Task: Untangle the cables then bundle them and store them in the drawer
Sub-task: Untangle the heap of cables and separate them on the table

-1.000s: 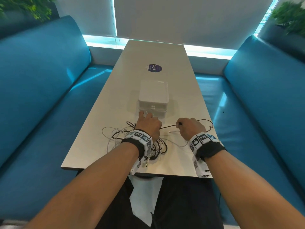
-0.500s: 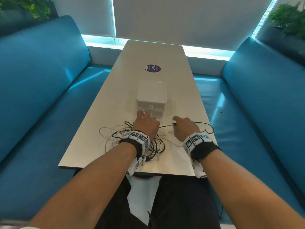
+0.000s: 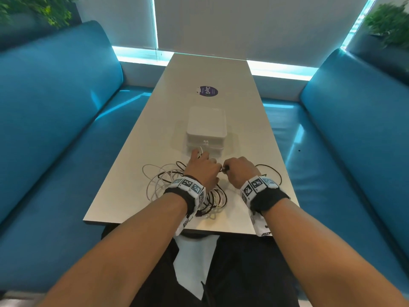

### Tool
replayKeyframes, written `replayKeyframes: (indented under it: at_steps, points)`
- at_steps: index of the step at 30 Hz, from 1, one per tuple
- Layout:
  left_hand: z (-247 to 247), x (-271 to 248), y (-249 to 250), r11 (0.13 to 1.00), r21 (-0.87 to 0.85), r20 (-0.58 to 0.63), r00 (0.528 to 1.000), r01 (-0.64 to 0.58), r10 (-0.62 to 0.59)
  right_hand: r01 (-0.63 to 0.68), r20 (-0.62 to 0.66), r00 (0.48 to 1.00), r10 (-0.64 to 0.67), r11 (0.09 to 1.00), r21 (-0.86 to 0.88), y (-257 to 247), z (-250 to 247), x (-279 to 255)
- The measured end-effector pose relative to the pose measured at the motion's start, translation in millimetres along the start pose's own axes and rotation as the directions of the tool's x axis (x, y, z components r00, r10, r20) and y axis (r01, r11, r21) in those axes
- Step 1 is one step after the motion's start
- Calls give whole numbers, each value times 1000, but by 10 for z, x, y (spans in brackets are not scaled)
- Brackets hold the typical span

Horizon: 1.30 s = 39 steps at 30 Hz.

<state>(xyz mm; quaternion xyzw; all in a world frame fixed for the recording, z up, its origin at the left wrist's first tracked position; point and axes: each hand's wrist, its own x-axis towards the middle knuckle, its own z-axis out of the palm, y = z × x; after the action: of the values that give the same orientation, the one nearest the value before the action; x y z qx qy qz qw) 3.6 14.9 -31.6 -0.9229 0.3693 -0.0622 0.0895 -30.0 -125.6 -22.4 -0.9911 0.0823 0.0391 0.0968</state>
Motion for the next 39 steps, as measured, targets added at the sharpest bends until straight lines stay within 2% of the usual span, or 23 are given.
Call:
replayKeyframes:
  at_steps: [7,10,13,18,23,25,32,39]
  points:
    - [-86,37,-140,999,-40,54,998,-18,20,-68,-60,996,69,998,14,177,-113,-40]
    - [-92,-6,-206,996,-84,37,999,-9,13,-153,-67,986,156,987,47,324,-185,-51]
    - [-84,-31,-177,994,-113,23,1000,-1,4,-183,-77,980,183,983,9,361,-217,-57]
    - [-87,6,-96,997,-67,22,999,38,-36,-129,-50,991,124,986,-102,214,-137,-96]
    - [-65,33,-54,996,-84,-9,999,35,-36,36,9,999,-35,997,-68,23,-34,-129]
    - [-36,24,-66,994,-105,-10,999,43,-44,60,19,998,-59,998,-37,-29,-9,-103]
    - [-12,10,-102,996,-88,2,999,34,-34,35,30,999,-36,999,38,13,-46,-34]
    - [-47,-25,-229,986,-151,20,998,67,-65,-76,37,997,73,991,113,296,-150,12]
